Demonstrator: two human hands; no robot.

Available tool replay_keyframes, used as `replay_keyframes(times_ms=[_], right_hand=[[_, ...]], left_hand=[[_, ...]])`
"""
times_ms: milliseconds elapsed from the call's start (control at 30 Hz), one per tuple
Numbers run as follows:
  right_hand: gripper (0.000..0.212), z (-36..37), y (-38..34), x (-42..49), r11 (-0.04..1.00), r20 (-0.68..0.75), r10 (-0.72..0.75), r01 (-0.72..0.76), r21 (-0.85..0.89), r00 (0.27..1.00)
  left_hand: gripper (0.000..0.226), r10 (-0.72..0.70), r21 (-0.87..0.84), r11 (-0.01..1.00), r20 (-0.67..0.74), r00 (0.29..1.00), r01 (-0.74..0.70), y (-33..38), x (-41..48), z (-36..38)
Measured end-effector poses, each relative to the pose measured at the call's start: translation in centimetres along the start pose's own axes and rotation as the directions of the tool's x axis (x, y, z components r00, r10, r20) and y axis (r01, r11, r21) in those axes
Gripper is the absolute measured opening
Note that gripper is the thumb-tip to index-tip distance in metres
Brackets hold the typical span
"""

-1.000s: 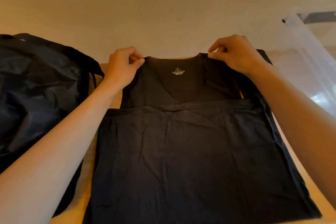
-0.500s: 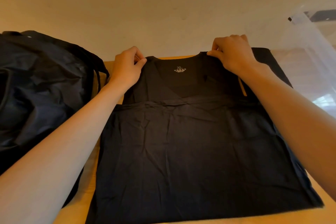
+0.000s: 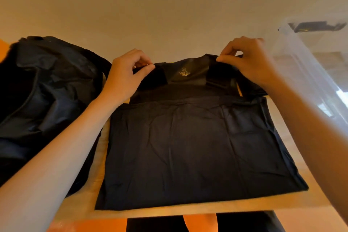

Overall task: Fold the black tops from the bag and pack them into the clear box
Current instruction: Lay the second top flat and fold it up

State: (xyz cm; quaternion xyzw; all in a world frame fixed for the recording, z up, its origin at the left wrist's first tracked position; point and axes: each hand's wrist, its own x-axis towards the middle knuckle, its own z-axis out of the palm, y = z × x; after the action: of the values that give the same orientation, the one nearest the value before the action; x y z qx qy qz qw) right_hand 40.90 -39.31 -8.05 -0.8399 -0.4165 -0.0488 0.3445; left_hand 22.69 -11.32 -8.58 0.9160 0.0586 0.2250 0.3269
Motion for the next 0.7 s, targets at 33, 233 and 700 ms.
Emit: replay_keyframes(times_ms=[33, 233, 700], right_hand=[[0.013, -0.2, -0.2, -0.6, 1.0, 0.004, -0.011, 0.011, 0.009, 1.0], [0.02, -1.3, -1.7, -4.8, 0.993, -0.061, -0.117, 0.118, 0.02, 0.991], [0.026, 0.0, -1.4, -13.8, 0.931, 0.11, -0.337, 0.348, -0.111, 0.935]], left_hand=[[0.002, 0.031, -0.001, 1.0, 0.017, 0.999, -0.031, 0.3, -0.6, -0.2], [0.001, 0.181, 0.05, 0.982, 0.023, 0.983, -0.182, 1.4, -5.1, -1.6], [0.029, 0.319, 0.169, 0.914, 0.265, 0.91, -0.37, 0.2, -13.9, -1.3]])
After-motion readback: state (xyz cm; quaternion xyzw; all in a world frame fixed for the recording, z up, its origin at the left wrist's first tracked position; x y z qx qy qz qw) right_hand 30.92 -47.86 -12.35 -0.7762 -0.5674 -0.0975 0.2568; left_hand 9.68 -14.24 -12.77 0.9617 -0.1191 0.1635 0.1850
